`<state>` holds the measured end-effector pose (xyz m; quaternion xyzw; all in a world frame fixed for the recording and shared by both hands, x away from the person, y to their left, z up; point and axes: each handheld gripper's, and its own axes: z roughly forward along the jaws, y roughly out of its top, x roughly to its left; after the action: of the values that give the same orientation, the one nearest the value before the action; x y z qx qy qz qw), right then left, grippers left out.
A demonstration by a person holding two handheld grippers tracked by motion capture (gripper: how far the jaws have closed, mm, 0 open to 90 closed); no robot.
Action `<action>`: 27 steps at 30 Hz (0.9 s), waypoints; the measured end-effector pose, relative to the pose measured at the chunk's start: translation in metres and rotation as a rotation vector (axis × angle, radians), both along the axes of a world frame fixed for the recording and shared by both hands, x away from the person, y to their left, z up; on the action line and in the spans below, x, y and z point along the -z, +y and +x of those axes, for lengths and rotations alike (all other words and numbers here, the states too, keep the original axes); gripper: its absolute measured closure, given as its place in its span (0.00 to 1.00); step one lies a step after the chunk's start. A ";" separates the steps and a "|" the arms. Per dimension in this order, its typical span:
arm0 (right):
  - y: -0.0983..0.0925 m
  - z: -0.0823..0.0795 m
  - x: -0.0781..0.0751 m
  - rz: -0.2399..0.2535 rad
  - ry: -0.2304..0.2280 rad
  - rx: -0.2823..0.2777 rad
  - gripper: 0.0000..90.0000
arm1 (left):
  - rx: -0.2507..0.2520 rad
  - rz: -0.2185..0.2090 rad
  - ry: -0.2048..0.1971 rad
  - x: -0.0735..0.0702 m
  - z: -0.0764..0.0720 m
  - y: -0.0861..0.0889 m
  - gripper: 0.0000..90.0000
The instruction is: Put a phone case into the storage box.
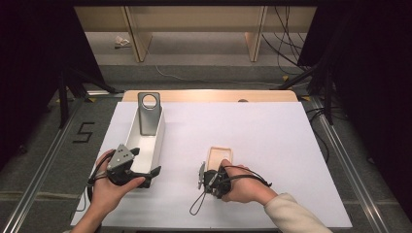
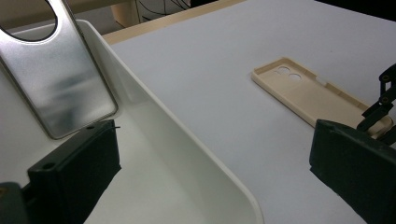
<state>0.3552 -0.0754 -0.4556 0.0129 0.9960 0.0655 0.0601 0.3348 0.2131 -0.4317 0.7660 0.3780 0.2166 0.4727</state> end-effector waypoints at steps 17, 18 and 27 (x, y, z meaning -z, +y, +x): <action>-0.002 0.000 -0.001 0.020 0.042 0.009 0.97 | 0.001 0.001 0.000 0.000 0.000 0.000 0.01; -0.002 0.000 -0.001 0.020 0.043 0.009 0.97 | 0.002 0.001 0.000 0.000 0.000 0.000 0.01; -0.004 0.001 -0.002 0.025 0.048 0.009 0.98 | 0.001 -0.004 0.000 0.000 0.000 0.000 0.01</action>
<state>0.3558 -0.0790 -0.4540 0.0197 0.9961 0.0775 0.0364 0.3345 0.2129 -0.4315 0.7651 0.3782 0.2156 0.4745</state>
